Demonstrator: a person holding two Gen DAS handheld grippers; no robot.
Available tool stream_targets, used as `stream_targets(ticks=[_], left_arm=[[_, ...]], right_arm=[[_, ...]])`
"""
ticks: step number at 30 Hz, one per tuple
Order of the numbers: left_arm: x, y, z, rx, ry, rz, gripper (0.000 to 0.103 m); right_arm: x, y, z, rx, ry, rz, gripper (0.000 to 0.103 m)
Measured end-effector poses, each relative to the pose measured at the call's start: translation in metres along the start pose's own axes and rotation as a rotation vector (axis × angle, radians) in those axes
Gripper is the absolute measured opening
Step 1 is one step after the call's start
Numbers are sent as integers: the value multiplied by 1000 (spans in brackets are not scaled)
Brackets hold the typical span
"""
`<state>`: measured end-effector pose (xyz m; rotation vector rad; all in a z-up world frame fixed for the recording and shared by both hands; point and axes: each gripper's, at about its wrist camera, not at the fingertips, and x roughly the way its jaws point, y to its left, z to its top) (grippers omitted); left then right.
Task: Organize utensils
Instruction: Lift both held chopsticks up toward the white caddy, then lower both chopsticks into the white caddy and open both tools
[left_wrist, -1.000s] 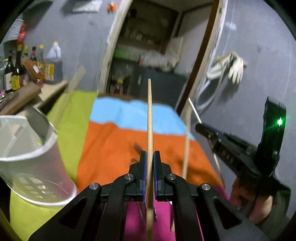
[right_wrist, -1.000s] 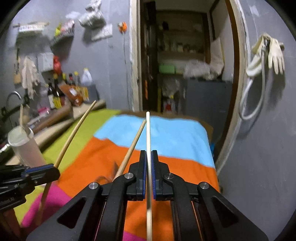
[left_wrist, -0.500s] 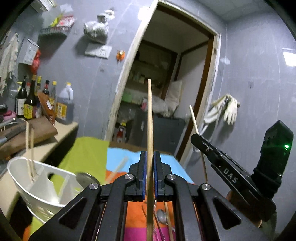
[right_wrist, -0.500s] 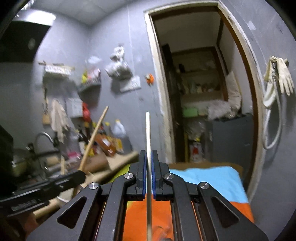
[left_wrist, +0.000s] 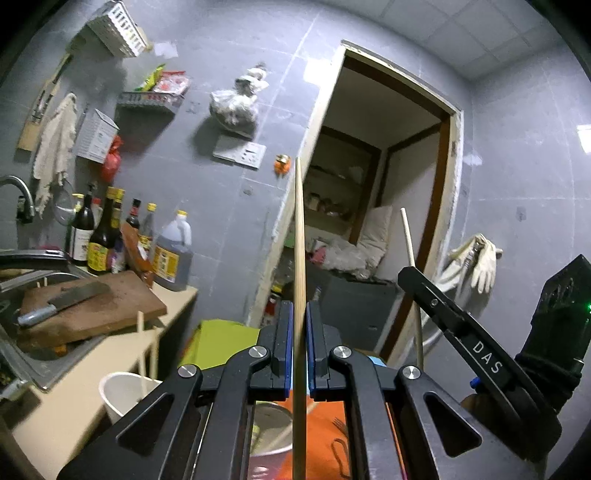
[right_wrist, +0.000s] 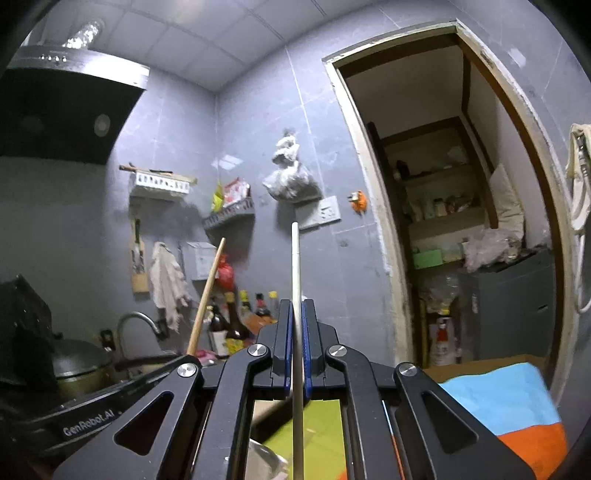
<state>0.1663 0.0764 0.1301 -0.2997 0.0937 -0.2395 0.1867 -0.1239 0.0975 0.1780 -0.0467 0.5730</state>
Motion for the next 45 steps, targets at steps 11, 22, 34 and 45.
stream_targets(ticks=[11, 22, 34, 45], left_arm=[[-14, 52, 17, -35, -59, 21, 4], [-1, 117, 17, -138, -114, 90, 4], [22, 131, -19, -139, -119, 194, 4], [26, 134, -33, -148, -109, 208, 4]], right_arm=[[26, 25, -6, 109, -23, 72, 3], [54, 21, -25, 188, -49, 36, 3], [56, 31, -53, 75, -124, -102, 3], [67, 24, -75, 90, -91, -162, 3]])
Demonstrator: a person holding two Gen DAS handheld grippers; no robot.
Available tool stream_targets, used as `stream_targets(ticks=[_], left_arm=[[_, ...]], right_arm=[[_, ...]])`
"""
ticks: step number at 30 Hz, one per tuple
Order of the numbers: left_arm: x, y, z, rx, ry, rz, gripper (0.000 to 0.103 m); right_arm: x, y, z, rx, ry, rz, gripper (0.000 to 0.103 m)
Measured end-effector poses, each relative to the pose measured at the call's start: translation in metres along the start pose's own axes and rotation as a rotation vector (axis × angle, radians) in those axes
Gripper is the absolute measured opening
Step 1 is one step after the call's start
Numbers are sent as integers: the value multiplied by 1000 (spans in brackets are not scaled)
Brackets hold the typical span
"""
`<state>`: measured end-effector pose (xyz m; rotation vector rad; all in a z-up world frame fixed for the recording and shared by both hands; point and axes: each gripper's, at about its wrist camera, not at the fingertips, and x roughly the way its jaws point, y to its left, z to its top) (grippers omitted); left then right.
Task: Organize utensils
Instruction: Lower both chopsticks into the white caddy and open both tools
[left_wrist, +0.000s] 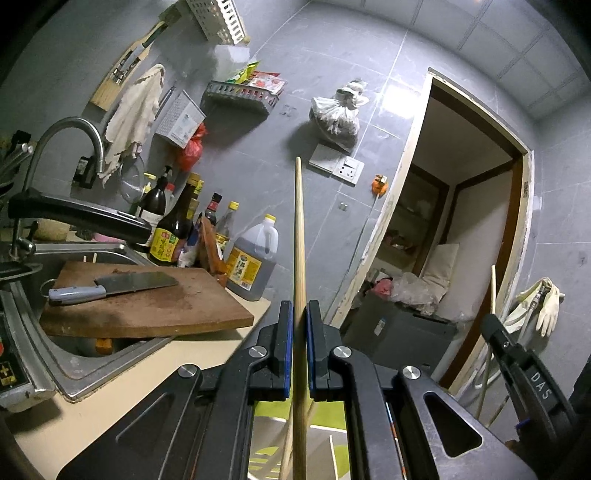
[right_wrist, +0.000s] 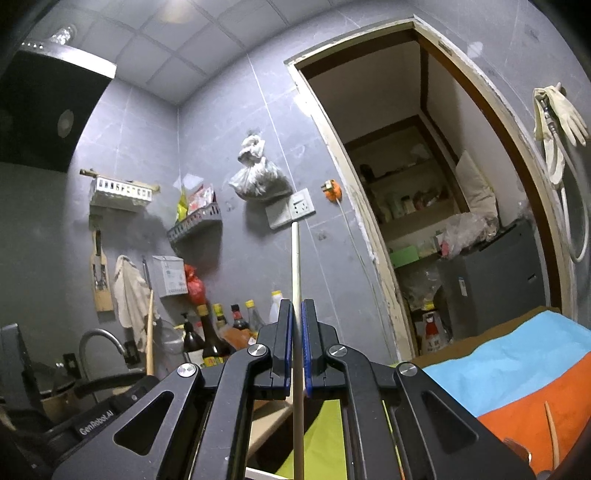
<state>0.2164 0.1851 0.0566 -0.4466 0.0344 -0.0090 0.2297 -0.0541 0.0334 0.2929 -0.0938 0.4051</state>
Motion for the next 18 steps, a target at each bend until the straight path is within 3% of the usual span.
stream_targets(ticks=[18], left_arm=[[-7, -9, -19, 70, 23, 31, 4]], right_arm=[[-10, -3, -3, -72, 74, 60, 4]])
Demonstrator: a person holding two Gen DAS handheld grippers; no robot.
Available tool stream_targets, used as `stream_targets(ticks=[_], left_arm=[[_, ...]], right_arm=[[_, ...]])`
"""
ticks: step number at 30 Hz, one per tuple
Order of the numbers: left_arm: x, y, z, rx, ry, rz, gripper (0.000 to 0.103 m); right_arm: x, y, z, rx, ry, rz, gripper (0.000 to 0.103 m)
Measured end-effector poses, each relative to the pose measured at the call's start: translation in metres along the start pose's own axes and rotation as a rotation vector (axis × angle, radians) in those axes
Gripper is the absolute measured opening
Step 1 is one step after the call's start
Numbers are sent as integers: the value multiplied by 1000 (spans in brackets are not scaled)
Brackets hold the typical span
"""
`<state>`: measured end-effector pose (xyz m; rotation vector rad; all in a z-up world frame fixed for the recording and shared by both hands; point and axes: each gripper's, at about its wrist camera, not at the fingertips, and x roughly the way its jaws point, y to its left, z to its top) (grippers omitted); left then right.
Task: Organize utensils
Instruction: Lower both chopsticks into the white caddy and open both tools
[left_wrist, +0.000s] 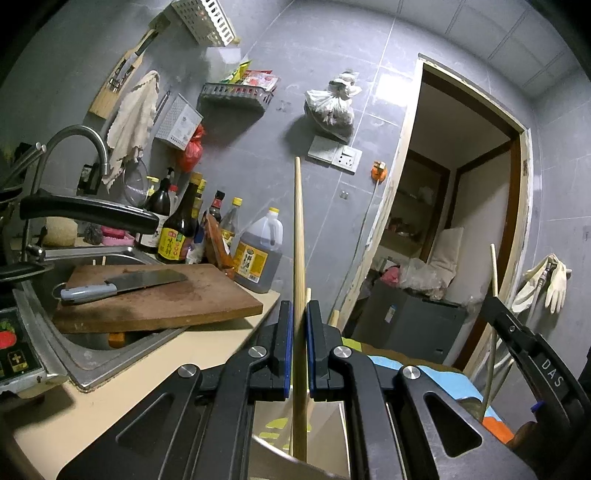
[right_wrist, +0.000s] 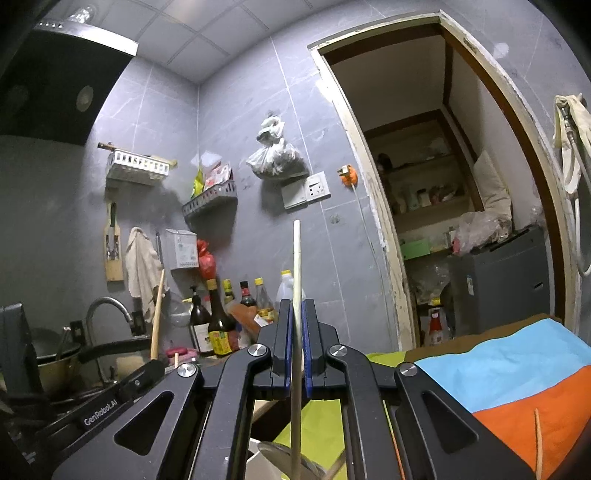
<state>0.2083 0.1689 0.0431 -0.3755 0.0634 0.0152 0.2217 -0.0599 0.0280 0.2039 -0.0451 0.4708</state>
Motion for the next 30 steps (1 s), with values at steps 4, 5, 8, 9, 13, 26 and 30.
stream_targets(ticks=[4, 5, 8, 9, 13, 26, 30], left_arm=[[-2, 0, -2, 13, 16, -4, 4], [-2, 0, -2, 16, 20, -4, 5], [-6, -1, -1, 22, 33, -8, 5], [-7, -1, -1, 24, 37, -8, 5], [-9, -3, 0, 49, 42, -5, 5], [-6, -1, 2, 65, 80, -15, 5], [-7, -1, 6, 63, 97, -44, 5]], right_arm=[[-4, 0, 0, -17, 11, 10, 4], [-4, 1, 1, -23, 16, 14, 4], [-7, 2, 1, -39, 28, 26, 4], [-7, 3, 1, -42, 32, 29, 4], [-9, 5, 1, -65, 56, 50, 4], [-5, 8, 6, -12, 49, 86, 4], [-9, 4, 8, -14, 50, 69, 7]])
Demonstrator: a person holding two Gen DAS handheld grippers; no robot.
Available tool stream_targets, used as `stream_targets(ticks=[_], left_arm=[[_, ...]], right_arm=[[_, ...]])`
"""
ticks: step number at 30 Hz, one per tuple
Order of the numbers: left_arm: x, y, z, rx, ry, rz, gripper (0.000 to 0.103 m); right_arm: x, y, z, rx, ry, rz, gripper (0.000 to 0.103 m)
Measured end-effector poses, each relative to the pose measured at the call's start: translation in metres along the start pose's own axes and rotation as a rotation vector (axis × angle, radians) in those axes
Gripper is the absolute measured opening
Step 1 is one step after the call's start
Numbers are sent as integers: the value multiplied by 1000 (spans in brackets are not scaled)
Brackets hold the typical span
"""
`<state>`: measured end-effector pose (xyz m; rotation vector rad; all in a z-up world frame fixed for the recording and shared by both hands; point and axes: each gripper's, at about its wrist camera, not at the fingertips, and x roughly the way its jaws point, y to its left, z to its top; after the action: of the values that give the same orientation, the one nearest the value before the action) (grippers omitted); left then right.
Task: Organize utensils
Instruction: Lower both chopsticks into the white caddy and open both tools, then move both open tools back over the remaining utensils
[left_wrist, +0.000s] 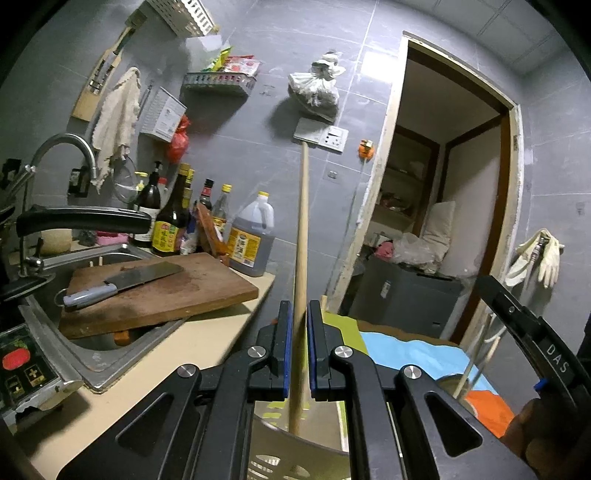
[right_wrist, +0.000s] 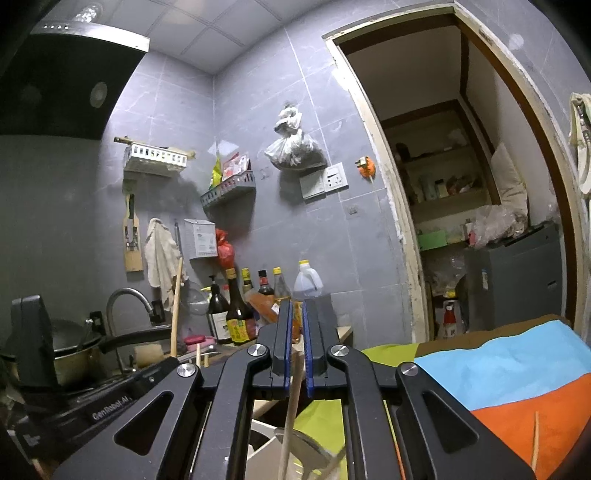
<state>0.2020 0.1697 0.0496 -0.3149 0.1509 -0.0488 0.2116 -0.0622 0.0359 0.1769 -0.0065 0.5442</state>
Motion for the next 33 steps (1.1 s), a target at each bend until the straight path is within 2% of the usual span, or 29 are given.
stream_targets(ticks=[2, 7, 10, 12, 14, 18, 21, 22, 24, 26, 33], left_arm=[[-1, -2, 1, 4, 4, -9, 6], [-4, -6, 3, 12, 13, -17, 6], [-8, -10, 5, 13, 14, -25, 7], [-10, -13, 7, 8, 18, -37, 13], [-14, -17, 9, 6, 14, -50, 23], [-24, -33, 15, 10, 1, -79, 27], [-29, -46, 19, 13, 5, -95, 37], [-31, -50, 19, 15, 4, -99, 41], [-34, -60, 20, 23, 6, -117, 46], [-38, -71, 19, 33, 13, -139, 55], [-43, -105, 11, 65, 32, -209, 74]], right_arm=[[-4, -3, 4, 1, -4, -2, 21], [-12, -8, 15, -4, -17, -11, 25], [-20, -12, 22, -12, -23, -21, 32], [-25, -14, 24, -22, -24, -26, 38], [-32, -17, 28, -34, -26, -36, 46], [-48, -23, 37, -62, -40, -59, 55], [-64, -30, 44, -81, -50, -81, 64], [-70, -33, 47, -83, -51, -91, 70], [-80, -40, 52, -84, -52, -100, 73], [-91, -45, 55, -92, -51, -120, 79], [-121, -62, 60, -124, -30, -170, 95]])
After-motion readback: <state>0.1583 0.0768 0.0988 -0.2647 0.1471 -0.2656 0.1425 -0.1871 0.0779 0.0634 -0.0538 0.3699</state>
